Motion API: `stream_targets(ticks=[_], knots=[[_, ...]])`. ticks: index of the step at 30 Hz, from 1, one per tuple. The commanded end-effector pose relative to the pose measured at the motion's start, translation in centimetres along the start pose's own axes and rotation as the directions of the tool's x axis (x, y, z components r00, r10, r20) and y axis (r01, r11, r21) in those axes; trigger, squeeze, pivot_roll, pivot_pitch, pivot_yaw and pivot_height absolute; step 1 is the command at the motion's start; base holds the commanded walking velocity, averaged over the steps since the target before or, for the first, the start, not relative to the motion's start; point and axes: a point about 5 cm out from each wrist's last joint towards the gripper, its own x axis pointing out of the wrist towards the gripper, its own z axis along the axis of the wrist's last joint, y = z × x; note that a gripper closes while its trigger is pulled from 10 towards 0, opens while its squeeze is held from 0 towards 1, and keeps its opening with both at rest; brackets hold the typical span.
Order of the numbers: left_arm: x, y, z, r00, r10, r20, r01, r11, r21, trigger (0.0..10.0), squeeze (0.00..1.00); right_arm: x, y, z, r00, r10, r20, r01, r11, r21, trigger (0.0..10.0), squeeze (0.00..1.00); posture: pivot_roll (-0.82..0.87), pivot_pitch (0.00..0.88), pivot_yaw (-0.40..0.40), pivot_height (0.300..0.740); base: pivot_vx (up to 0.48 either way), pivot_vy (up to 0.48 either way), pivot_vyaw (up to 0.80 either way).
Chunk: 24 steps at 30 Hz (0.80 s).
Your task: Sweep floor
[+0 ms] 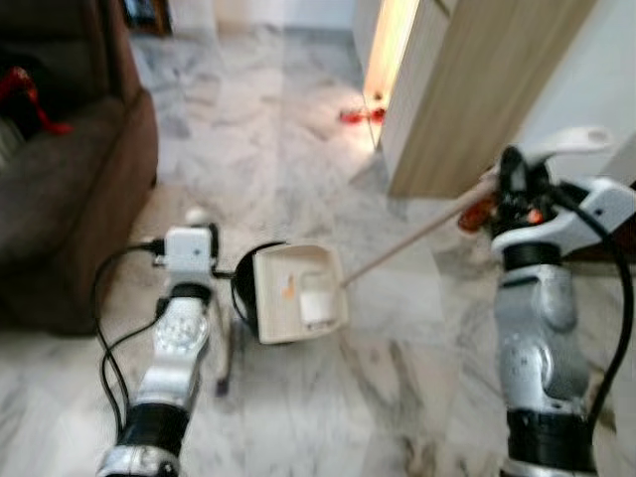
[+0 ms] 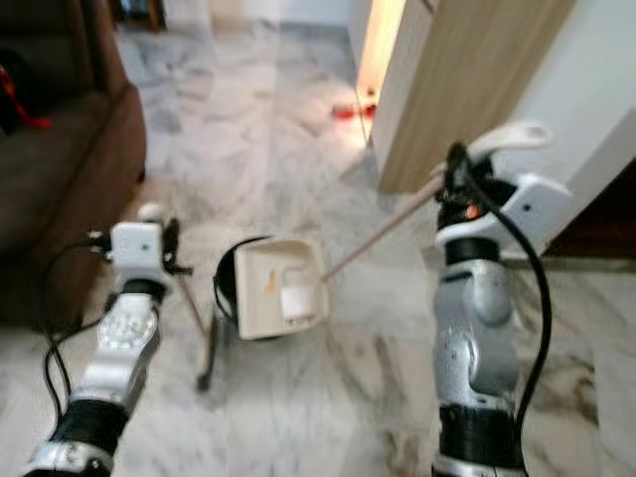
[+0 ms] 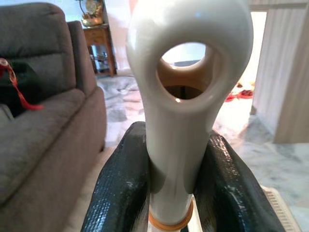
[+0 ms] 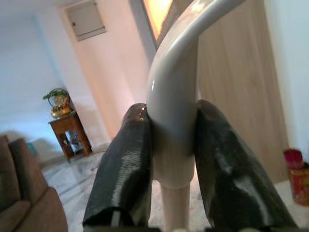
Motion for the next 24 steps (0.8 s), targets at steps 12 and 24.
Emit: stream_targets(ticks=[12, 24], knots=[[0.49, -0.77, 1.4, 0.998, -0.01, 0.059, 0.01, 1.0, -0.003, 10.0, 0.0, 0.35, 0.29, 2.01, 0.996, 0.01, 0.088, -0.012, 1.0, 0.022, 10.0, 0.0, 0.09, 0.103, -0.065, 0.74, 0.299, 0.0, 0.0], [0.42, -0.8, 1.36, 0.998, -0.011, 0.057, 0.011, 1.0, -0.003, 10.0, 0.0, 0.41, 0.39, 2.31, 0.995, 0.013, 0.097, -0.016, 1.0, 0.024, 10.0, 0.0, 0.08, 0.099, -0.064, 0.74, 0.297, 0.0, 0.0]])
